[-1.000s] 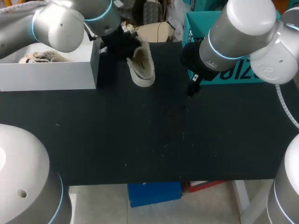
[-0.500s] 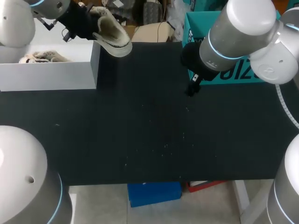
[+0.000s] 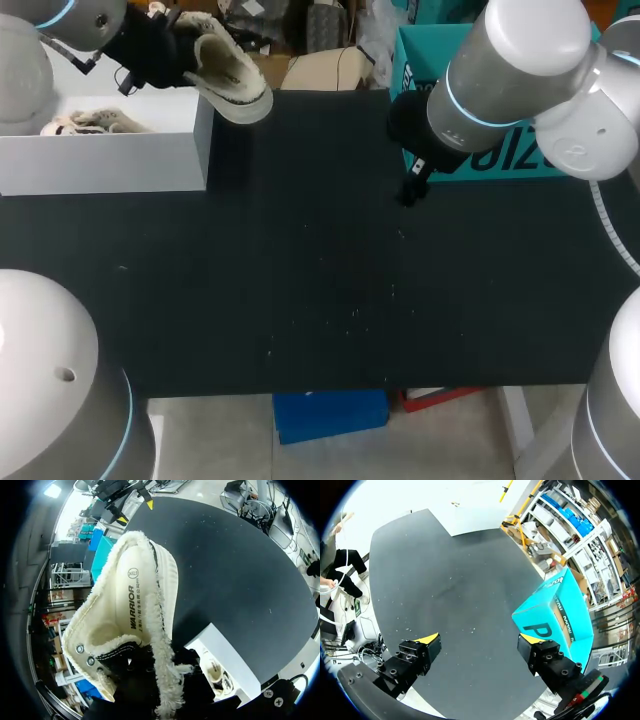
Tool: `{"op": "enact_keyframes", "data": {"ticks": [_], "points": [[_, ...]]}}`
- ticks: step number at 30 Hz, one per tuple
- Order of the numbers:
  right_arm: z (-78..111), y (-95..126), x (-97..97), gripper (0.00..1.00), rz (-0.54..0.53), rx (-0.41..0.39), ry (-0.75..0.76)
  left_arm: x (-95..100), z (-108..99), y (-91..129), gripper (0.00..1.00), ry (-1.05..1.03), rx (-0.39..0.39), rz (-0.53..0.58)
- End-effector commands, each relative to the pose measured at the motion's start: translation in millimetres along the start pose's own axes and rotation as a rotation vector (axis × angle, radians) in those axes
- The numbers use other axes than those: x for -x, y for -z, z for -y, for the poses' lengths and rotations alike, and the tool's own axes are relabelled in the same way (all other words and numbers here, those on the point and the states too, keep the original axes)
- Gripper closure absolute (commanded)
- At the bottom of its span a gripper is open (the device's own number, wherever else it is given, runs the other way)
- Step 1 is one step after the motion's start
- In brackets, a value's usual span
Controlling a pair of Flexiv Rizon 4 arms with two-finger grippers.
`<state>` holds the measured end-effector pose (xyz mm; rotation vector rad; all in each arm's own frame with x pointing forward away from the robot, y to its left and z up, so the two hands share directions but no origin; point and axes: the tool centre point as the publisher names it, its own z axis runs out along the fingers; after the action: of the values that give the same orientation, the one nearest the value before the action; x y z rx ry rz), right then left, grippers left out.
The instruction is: Take the shoe out of the shoebox, open the shoe tongue, remove and reinsert the insole, then place the shoe into the shoebox
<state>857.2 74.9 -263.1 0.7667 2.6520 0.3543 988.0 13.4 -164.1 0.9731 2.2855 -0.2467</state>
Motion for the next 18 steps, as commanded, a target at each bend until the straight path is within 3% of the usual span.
{"op": "enact_keyframes", "data": {"ticks": [1,12,15,18], "points": [[-0.3,-1,-0.5,0.00,0.000,0.000,0.000,-0.2,-1,1,1.00,-0.003,0.000,0.006],[-0.3,-1,-0.5,0.00,0.000,0.000,0.000,-0.2,-1,1,1.00,-0.003,0.000,0.006],[-0.3,-1,-0.5,0.00,0.000,0.000,0.000,-3.0,-22,2,1.00,0.135,-0.034,-0.021],[-0.3,-1,-0.5,0.00,0.000,0.000,0.000,-5.0,-49,-1,1.00,0.255,0.002,-0.028]]}}
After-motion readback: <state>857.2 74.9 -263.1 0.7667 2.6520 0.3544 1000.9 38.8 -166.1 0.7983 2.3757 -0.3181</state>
